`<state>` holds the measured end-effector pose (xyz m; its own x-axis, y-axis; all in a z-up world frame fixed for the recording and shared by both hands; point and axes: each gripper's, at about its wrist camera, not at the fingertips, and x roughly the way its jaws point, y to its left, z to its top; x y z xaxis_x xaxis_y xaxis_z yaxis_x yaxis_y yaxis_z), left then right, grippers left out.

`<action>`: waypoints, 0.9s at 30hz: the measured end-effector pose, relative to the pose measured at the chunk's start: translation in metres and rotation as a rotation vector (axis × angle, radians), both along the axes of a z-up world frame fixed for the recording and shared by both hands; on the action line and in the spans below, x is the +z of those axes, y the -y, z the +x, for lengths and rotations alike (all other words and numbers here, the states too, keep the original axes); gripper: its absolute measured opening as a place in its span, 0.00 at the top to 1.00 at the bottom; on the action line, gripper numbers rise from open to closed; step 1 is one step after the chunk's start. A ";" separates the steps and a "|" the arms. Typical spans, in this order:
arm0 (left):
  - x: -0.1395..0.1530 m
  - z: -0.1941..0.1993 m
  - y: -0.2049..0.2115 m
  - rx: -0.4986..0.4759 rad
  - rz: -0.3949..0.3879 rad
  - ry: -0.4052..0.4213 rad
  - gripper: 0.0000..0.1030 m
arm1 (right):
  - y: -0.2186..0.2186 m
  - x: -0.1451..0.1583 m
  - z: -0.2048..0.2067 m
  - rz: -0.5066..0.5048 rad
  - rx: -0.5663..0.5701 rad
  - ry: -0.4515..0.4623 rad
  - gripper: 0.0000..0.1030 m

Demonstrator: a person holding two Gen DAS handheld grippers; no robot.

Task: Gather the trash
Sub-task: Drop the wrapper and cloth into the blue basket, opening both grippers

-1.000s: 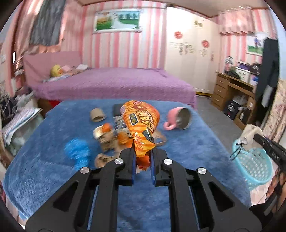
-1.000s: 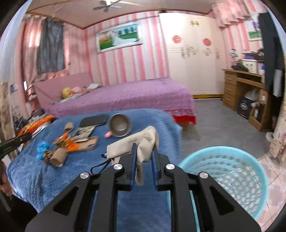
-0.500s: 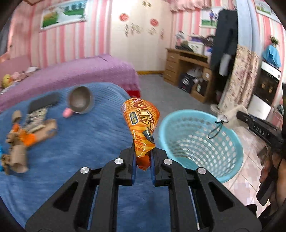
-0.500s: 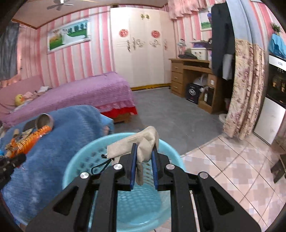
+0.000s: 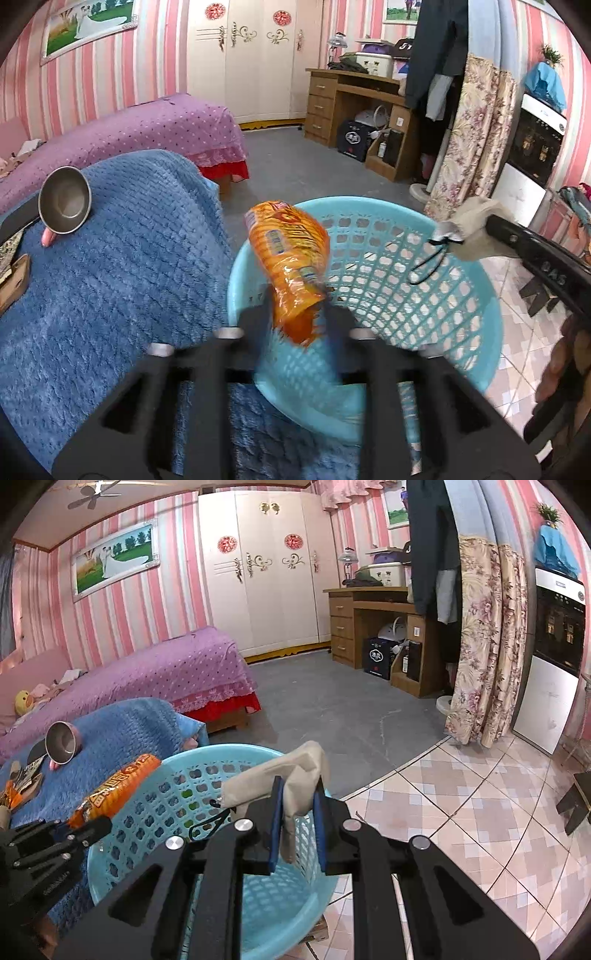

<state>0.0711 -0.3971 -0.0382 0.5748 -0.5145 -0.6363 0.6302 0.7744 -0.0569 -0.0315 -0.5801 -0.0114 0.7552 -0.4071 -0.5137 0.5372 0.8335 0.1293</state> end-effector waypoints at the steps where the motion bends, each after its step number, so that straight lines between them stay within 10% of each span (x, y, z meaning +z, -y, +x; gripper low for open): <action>1: 0.001 0.000 -0.001 0.011 -0.003 0.013 0.40 | 0.000 -0.002 0.000 0.003 -0.002 -0.001 0.85; 8: 0.015 -0.001 -0.022 0.055 -0.019 0.086 0.13 | -0.006 -0.006 0.004 -0.001 0.007 -0.010 0.85; 16: 0.025 0.005 -0.065 0.160 -0.006 0.131 0.07 | -0.009 -0.009 0.012 0.004 0.008 -0.007 0.81; 21: 0.035 0.006 -0.100 0.223 -0.018 0.154 0.06 | -0.020 -0.008 0.018 -0.012 0.010 -0.013 0.42; 27: 0.053 0.004 -0.153 0.305 -0.032 0.176 0.05 | -0.032 -0.004 0.018 -0.021 -0.008 0.009 0.19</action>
<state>0.0750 -0.2443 0.0145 0.8047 -0.3201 -0.4999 0.3723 0.9281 0.0051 -0.0132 -0.5480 -0.0154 0.7565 -0.4234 -0.4984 0.5426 0.8318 0.1169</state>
